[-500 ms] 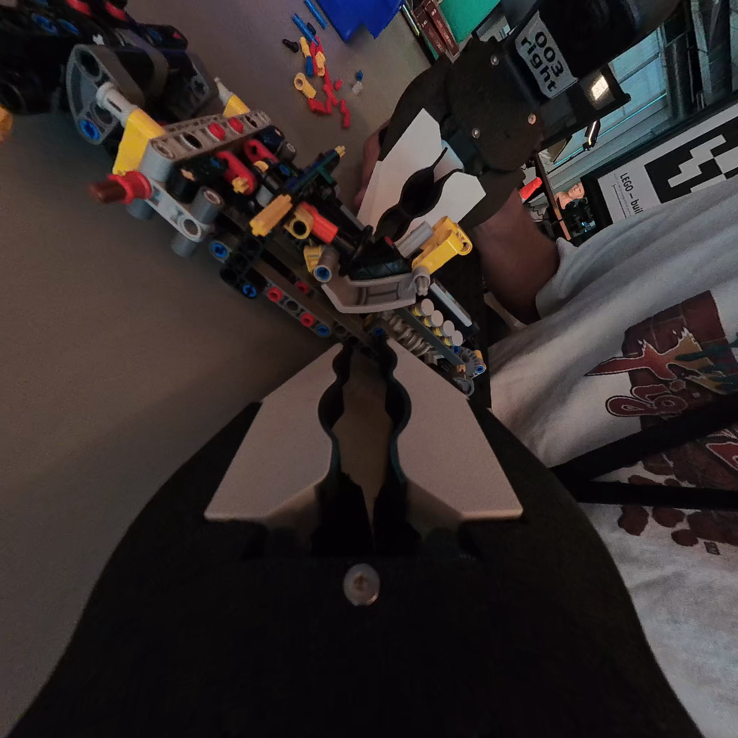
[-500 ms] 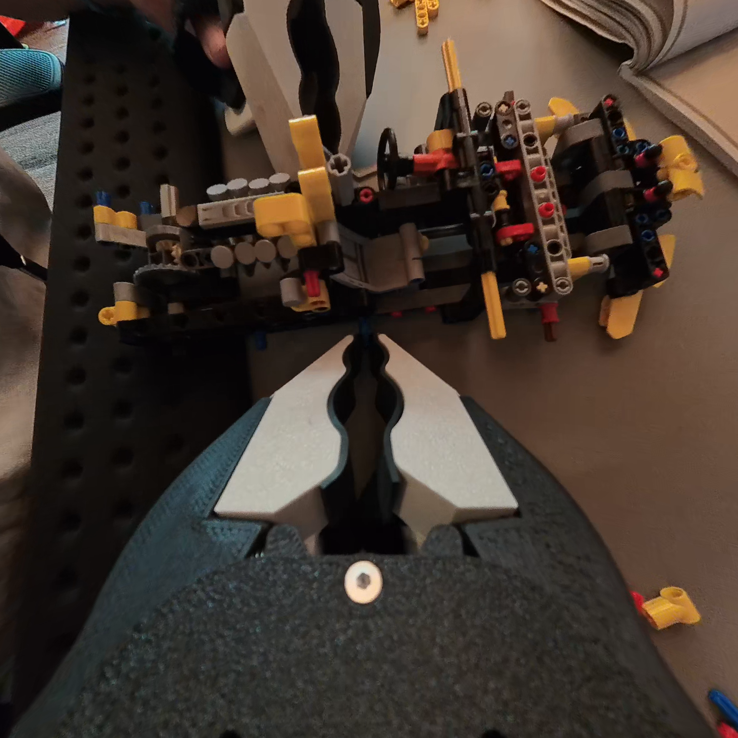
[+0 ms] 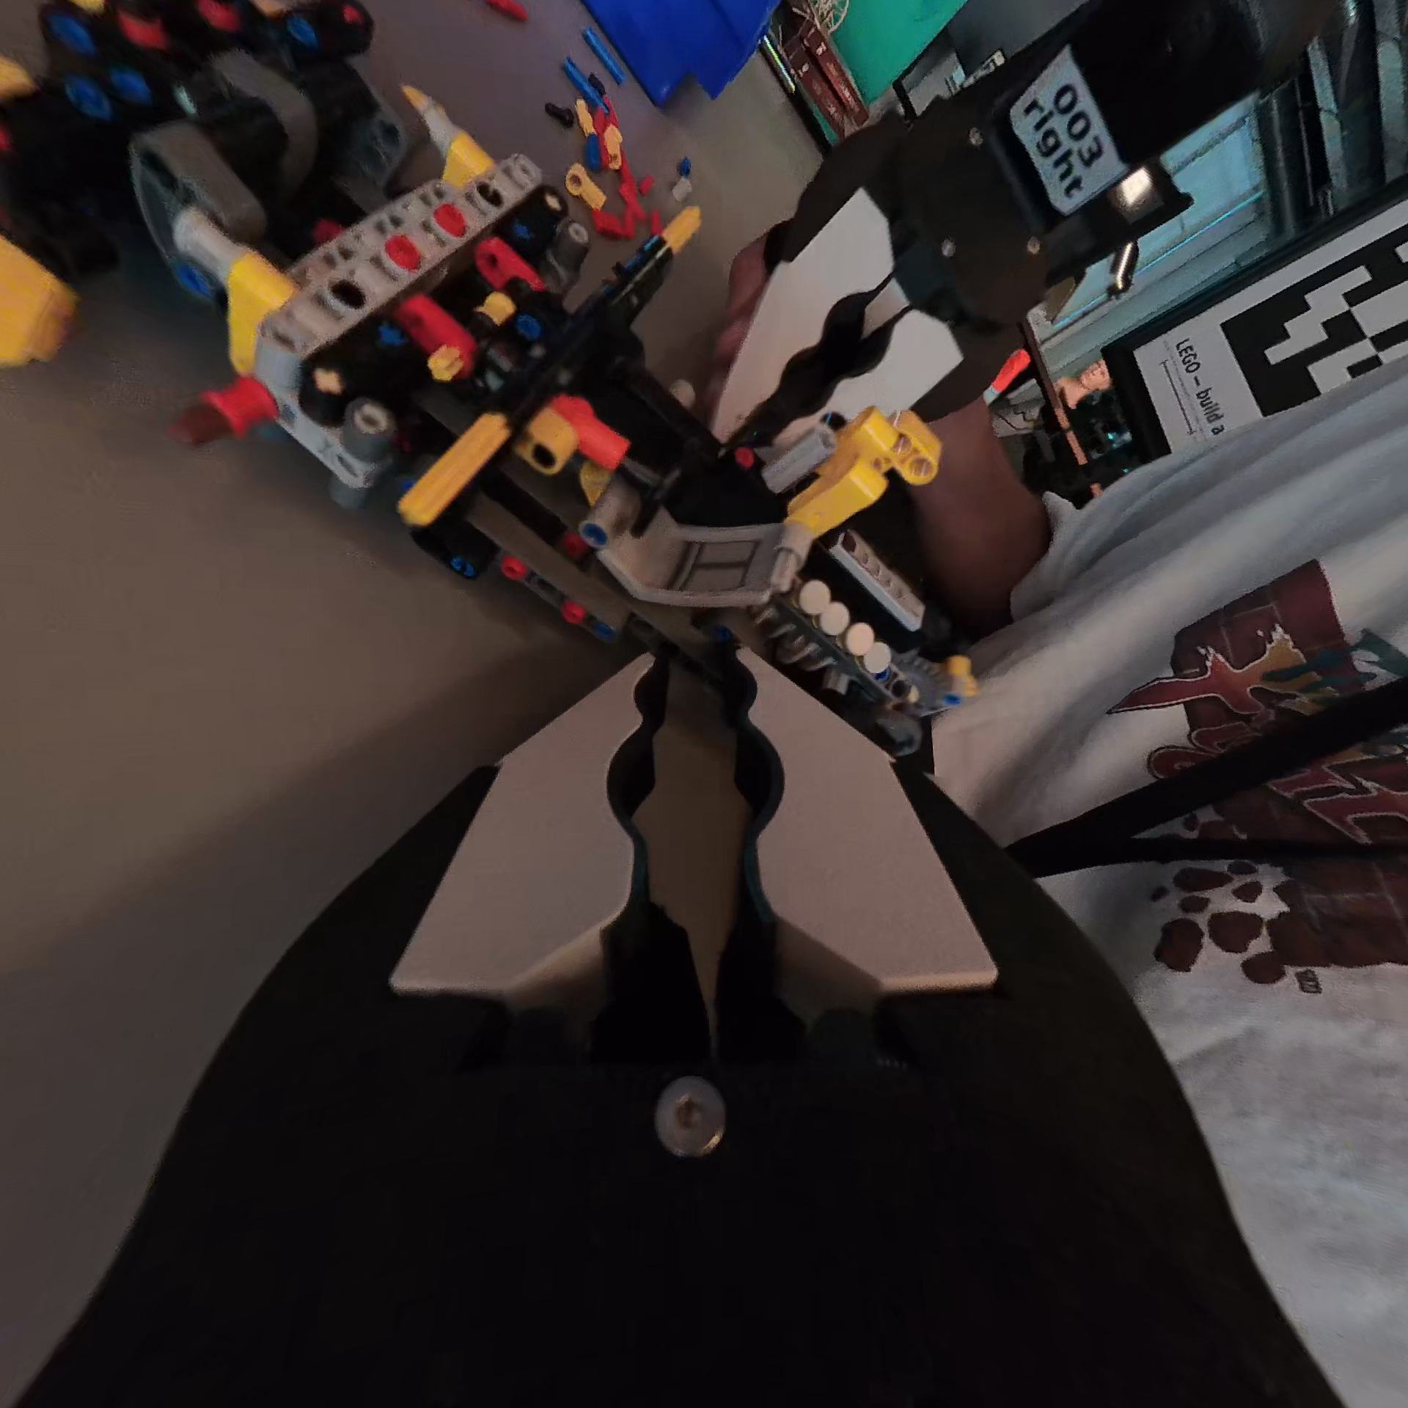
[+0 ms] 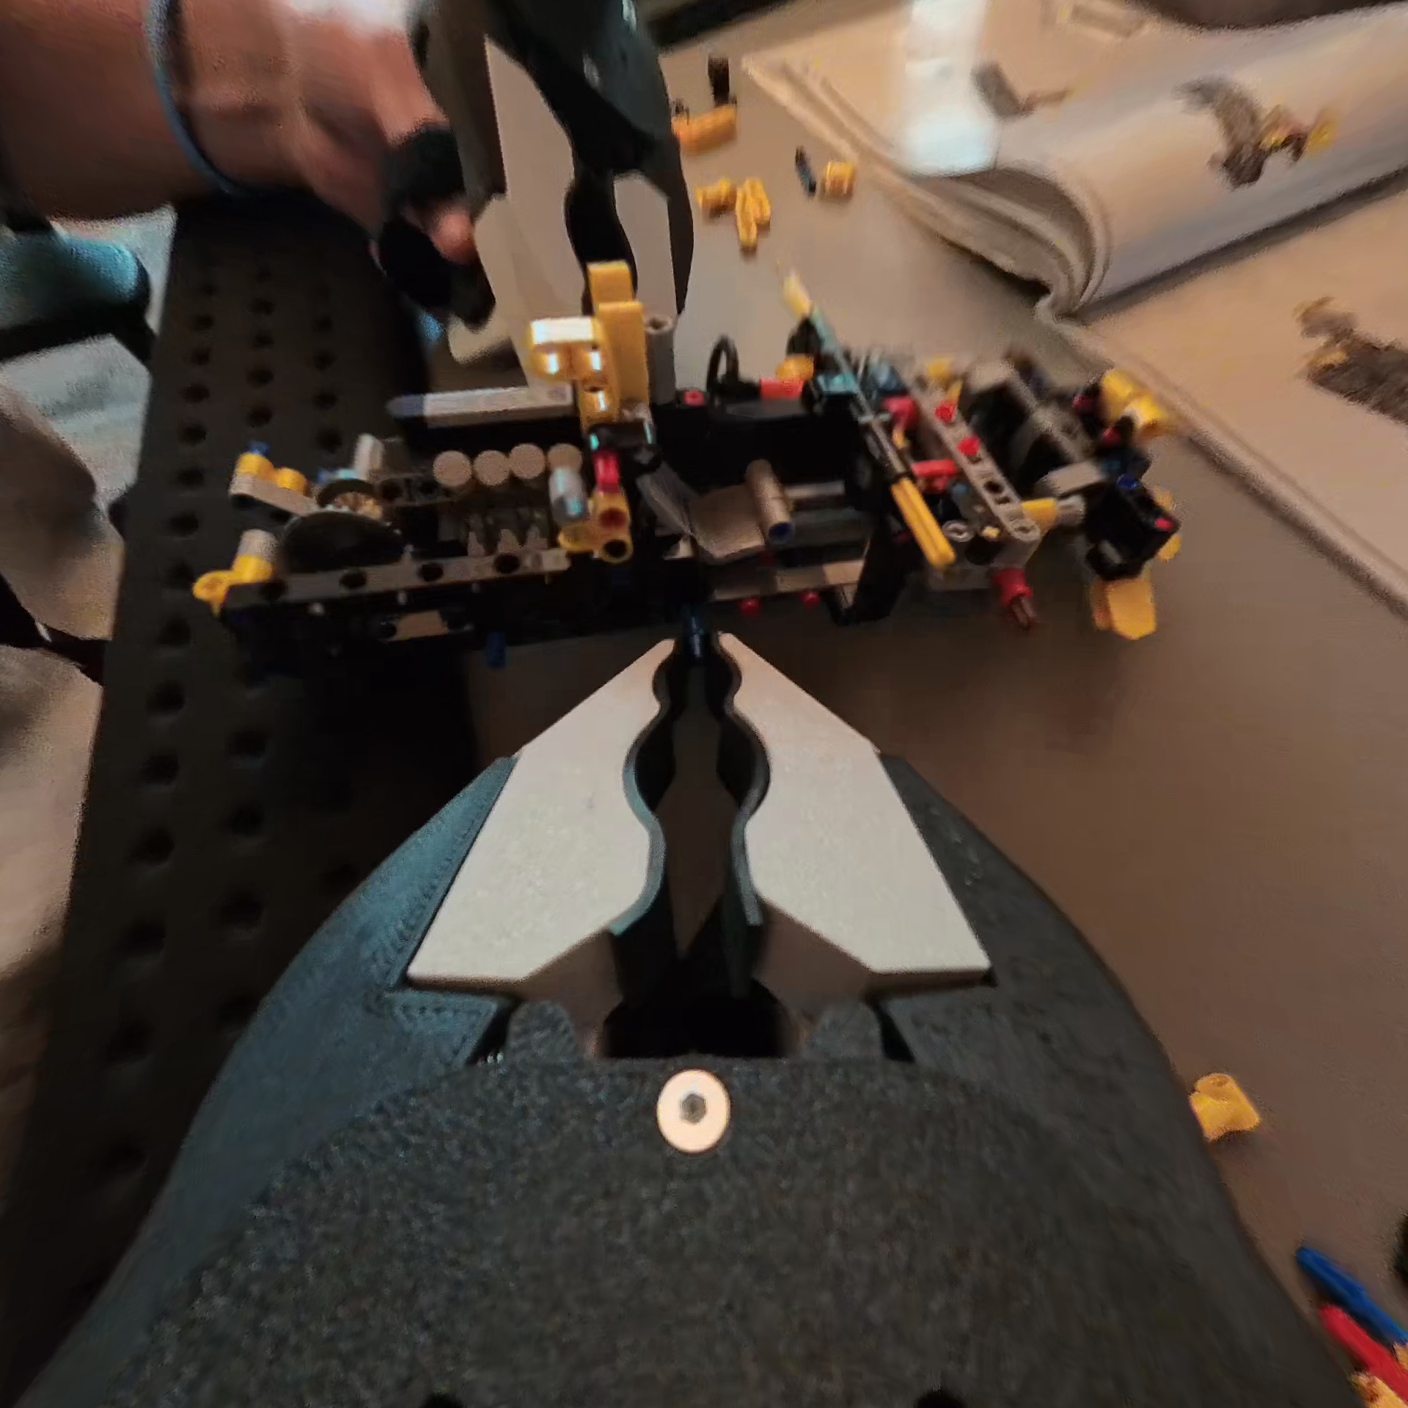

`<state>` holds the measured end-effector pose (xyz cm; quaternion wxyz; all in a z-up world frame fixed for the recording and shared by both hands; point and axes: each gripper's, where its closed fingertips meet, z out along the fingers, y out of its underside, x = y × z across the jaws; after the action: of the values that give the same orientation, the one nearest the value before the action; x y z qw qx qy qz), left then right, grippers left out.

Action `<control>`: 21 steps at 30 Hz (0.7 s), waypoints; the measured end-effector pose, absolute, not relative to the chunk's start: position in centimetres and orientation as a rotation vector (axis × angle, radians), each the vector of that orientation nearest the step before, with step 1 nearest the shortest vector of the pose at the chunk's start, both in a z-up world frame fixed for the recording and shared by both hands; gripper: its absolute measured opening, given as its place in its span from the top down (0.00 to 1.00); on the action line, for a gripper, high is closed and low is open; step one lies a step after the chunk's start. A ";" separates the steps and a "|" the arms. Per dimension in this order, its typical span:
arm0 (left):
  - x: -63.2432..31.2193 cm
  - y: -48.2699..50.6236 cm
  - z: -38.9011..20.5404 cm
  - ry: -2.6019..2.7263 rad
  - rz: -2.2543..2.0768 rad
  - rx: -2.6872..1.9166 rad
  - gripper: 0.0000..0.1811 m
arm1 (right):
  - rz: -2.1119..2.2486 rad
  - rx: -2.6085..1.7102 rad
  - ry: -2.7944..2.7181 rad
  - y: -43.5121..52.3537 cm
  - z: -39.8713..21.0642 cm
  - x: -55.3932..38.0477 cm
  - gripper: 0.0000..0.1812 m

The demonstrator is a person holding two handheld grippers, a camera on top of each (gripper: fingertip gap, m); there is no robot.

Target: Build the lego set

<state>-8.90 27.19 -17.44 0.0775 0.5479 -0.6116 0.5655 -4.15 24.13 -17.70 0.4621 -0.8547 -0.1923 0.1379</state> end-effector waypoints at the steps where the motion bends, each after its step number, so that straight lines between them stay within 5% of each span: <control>1: -8.8 27.2 -17.2 -1.832 1.723 1.637 0.92 | 0.349 -2.073 -0.459 24.1 -17.1 -4.1 0.98; 11: -7.8 32.7 -13.3 -2.211 1.929 1.767 0.84 | 0.207 -1.988 -0.460 24.2 -14.7 -3.4 0.98; 21: -8.2 27.7 -11.1 -2.475 2.007 1.630 0.70 | 0.189 -1.921 -0.441 27.0 -11.6 -5.5 0.99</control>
<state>-8.23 27.69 -11.09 -0.2170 0.4446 -0.6750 0.5474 -5.53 27.05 -11.58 0.5487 -0.8111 -0.1864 0.0796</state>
